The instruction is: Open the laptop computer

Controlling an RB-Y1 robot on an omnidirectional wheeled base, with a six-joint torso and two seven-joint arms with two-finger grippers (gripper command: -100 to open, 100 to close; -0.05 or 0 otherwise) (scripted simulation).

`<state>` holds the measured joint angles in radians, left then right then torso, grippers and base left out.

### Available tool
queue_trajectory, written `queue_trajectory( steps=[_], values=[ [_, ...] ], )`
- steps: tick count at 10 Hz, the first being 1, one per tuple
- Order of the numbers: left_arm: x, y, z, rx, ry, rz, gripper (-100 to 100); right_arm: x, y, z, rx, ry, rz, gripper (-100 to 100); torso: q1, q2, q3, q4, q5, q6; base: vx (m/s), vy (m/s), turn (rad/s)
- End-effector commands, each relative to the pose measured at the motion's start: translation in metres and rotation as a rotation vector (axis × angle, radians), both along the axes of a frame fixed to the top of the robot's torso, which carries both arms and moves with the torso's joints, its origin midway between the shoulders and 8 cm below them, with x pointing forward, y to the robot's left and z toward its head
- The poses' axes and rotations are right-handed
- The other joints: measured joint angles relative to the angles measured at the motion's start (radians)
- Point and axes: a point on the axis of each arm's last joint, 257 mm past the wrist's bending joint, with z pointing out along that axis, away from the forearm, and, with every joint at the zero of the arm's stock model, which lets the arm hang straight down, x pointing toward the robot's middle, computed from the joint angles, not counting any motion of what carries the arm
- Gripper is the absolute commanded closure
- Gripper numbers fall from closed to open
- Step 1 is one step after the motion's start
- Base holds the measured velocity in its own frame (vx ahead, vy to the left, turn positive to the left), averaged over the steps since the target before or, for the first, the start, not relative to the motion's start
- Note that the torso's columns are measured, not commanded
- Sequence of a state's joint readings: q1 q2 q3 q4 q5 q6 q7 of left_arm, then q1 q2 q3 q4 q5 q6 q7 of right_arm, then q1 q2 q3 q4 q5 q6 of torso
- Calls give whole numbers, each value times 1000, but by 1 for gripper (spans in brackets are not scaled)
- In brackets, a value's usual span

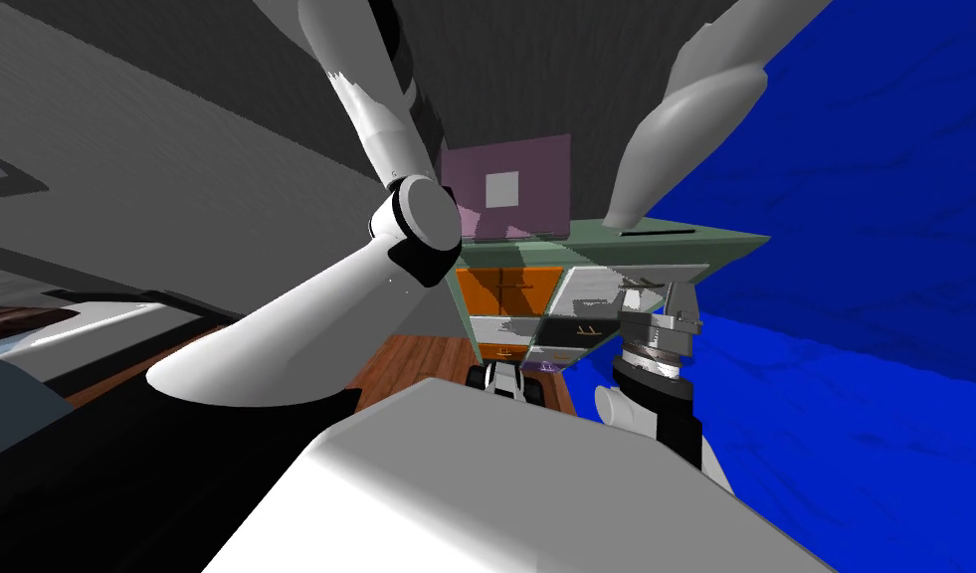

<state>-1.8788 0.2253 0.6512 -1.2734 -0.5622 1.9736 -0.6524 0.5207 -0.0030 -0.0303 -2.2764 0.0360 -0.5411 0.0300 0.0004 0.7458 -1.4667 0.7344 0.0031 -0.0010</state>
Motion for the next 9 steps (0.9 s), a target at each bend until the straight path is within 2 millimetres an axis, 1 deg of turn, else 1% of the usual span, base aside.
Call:
queue_trajectory(
  steps=[1, 3, 4, 5, 6, 7, 8, 9],
  values=[
    [2, -7, -21, -3, 91, -20, 100, 0, 0, 0, 0, 0, 0, 0, -1, 0, 0, 1, 0, -1, 3, -5, 14],
    [2, -7, -21, -3, 91, -20, 100, 0, 0, 0, 0, 0, 0, 0, -1, 5, 5, 0, 0, -1, 0, 0, 0],
    [2, 0, -7, -1, 43, -7, 100, 0, 0, 0, 0, 0, 0, 0, -2, 7, 6, 2, 0, -1, 4, -7, 19],
    [1, 4, -12, -15, 77, -1, 100, 0, 0, 0, 0, 0, 0, 0, -1, 7, 5, 5, -1, -2, 10, -15, 42],
    [-1, 8, -13, -25, 95, 4, 100, 0, 0, 0, 0, 0, 0, 0, 2, 6, 3, 6, 0, -3, 19, -28, 79],
    [1, 7, -19, -28, 118, 1, 100, 0, 0, 0, 0, 0, 0, 0, 4, 3, 1, 5, 1, -4, 9, -14, 40],
    [-9, 11, 2, -21, 84, 8, -100, 0, 0, 0, 0, 0, 0, 0, 5, 2, 0, 4, 2, -3, 9, -14, 39],
    [-13, 13, 8, -20, 84, 10, -100, 0, 0, 0, 0, 0, 0, 0, 3, -1, -4, 5, -1, -1, 9, -13, 37]
  ],
)
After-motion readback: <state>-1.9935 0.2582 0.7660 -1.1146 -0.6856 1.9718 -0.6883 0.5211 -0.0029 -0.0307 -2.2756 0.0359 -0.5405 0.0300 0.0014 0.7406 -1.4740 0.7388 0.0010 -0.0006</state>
